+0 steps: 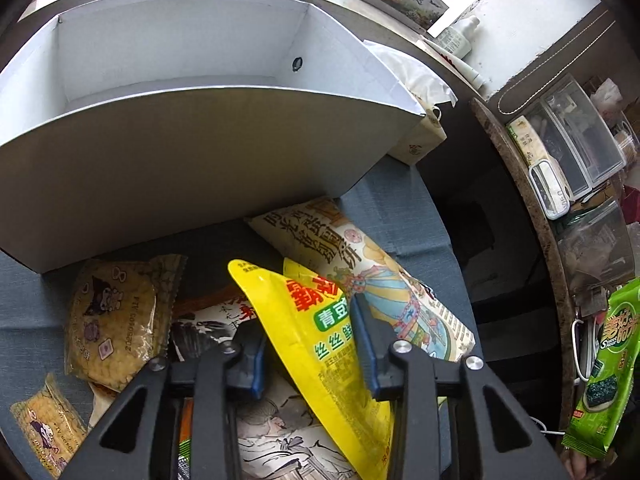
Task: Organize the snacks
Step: 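Drop the wafer pack into the box with right gripper while left drops yellow bag, then move both tools back over the snack pile, then carry illustrated bread bags into the white box with both grippers and release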
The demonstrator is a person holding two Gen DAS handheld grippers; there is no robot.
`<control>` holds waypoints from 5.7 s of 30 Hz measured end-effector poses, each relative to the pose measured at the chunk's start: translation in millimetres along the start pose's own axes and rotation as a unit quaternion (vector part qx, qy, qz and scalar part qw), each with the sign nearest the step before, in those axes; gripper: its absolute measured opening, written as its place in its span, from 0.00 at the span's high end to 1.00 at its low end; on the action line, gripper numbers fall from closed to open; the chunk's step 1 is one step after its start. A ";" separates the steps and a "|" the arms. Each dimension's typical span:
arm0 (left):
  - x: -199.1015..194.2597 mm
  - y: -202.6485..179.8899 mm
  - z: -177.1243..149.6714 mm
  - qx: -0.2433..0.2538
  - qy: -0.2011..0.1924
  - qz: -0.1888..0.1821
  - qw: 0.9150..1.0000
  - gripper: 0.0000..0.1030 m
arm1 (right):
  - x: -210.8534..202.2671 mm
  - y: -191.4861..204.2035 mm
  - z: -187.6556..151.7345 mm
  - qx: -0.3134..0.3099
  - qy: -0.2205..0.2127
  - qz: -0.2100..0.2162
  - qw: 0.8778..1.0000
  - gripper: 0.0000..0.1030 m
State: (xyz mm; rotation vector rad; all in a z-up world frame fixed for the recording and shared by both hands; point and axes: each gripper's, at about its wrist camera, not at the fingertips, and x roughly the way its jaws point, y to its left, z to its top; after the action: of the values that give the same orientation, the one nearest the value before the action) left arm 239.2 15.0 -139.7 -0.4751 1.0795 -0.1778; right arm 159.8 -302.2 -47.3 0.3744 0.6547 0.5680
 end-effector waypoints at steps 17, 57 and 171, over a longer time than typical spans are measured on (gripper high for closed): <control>-195.3 26.2 -2.6 0.035 -0.289 -0.016 0.957 0.66 | 81.1 79.8 19.5 -0.131 0.039 0.023 0.990 0.29; -227.7 17.6 20.5 0.114 -0.356 0.162 0.913 0.00 | 171.5 151.9 114.3 -0.259 -0.008 0.015 0.966 0.00; -161.0 11.5 73.7 0.120 -0.209 0.147 0.959 0.61 | 165.6 84.8 93.4 -0.123 0.035 0.033 0.991 0.59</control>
State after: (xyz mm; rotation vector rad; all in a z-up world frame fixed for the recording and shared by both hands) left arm 227.4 105.1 12.7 -0.1187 0.6902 0.0554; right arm 297.7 -149.9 -13.4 0.1464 0.6322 0.7186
